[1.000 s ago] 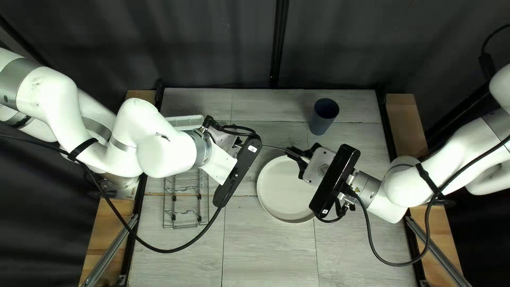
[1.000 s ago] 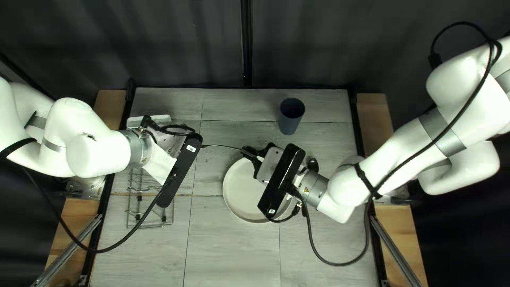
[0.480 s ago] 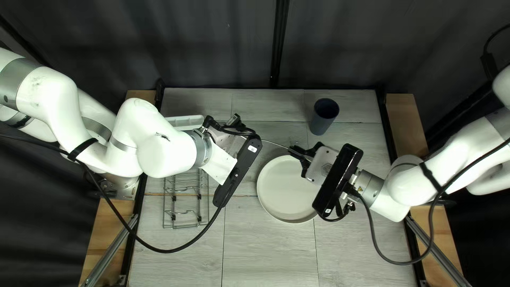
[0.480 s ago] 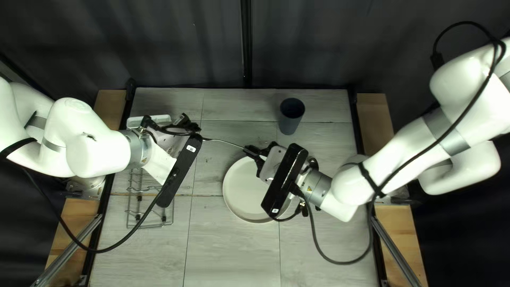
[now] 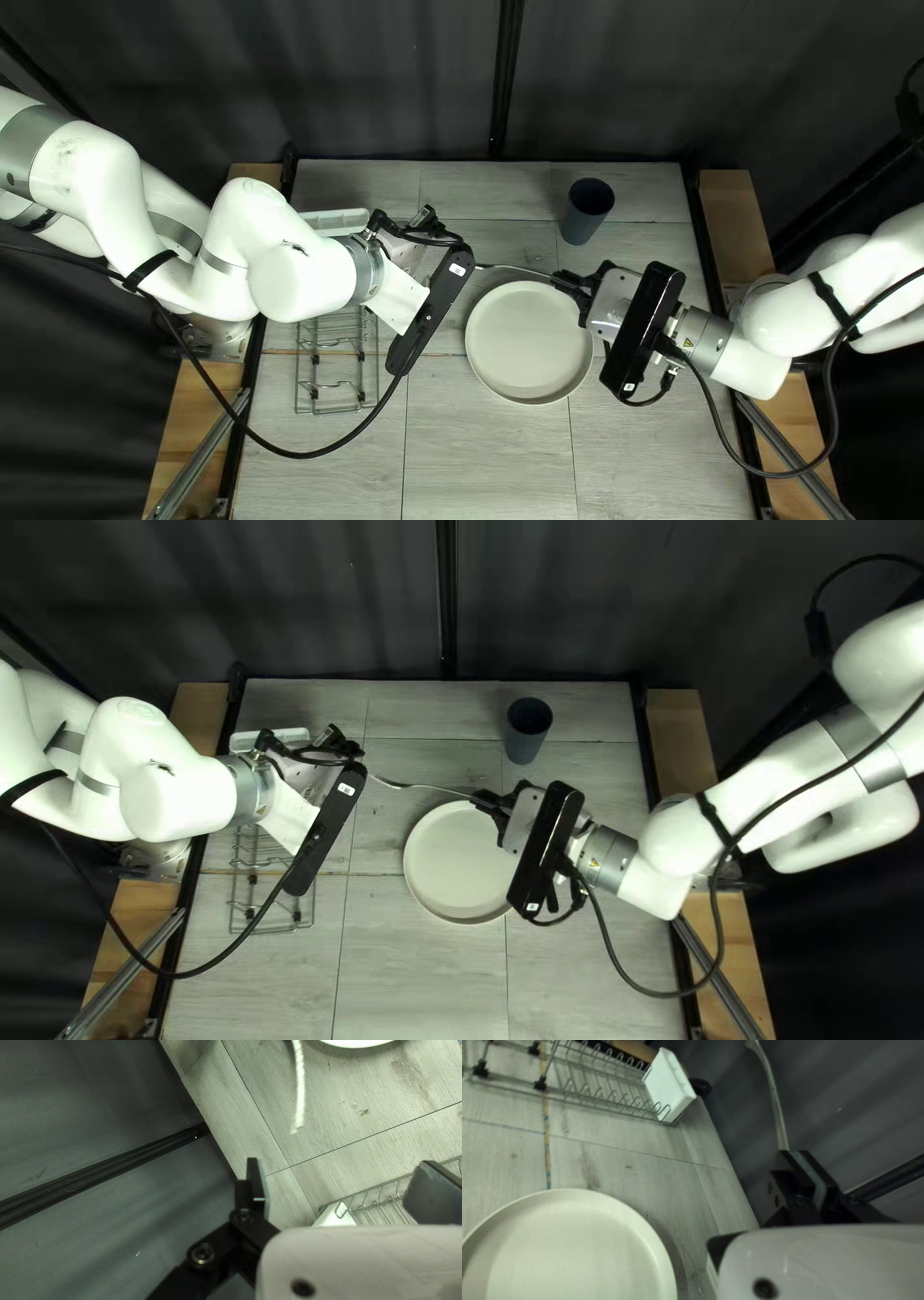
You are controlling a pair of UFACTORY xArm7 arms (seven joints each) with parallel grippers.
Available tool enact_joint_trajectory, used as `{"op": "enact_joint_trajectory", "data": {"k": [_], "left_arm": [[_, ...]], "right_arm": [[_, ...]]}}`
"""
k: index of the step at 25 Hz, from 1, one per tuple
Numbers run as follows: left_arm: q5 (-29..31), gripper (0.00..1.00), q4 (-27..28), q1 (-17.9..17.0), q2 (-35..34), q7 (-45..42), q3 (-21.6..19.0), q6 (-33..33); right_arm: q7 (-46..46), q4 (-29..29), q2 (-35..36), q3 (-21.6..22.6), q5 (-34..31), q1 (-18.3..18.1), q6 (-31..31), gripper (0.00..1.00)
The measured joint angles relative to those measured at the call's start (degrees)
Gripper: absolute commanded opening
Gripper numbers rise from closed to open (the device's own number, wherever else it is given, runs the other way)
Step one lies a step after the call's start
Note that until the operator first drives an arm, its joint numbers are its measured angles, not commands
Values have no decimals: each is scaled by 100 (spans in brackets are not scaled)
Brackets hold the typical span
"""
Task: Pick up and place plate onto table. Place down one fork to the left of the plate. Place spoon and knife to the right of the plate. Place cup above the knife and spoon
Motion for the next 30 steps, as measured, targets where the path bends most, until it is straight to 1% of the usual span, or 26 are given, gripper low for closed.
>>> {"op": "enact_joint_trajectory", "data": {"k": [8,13,16,22,28,30], "left_arm": [[0,100,0,0,0,0,0,0],[0,100,0,0,0,0,0,0],[0,100,0,0,0,0,0,0],[0,100,0,0,0,0,0,0],[0,100,0,0,0,0,0,0],[0,100,0,0,0,0,0,0]], "right_arm": [[-1091,-35,-437,-322,406,-1,-644,0],[-1786,-14,-567,-453,779,3,-808,0],[-2122,39,-540,-448,989,6,-741,0],[-2659,186,-386,-189,1414,24,-158,0],[-2690,182,-384,-170,1427,26,-123,0],[-2781,89,-437,-167,1393,42,-143,0]]}}
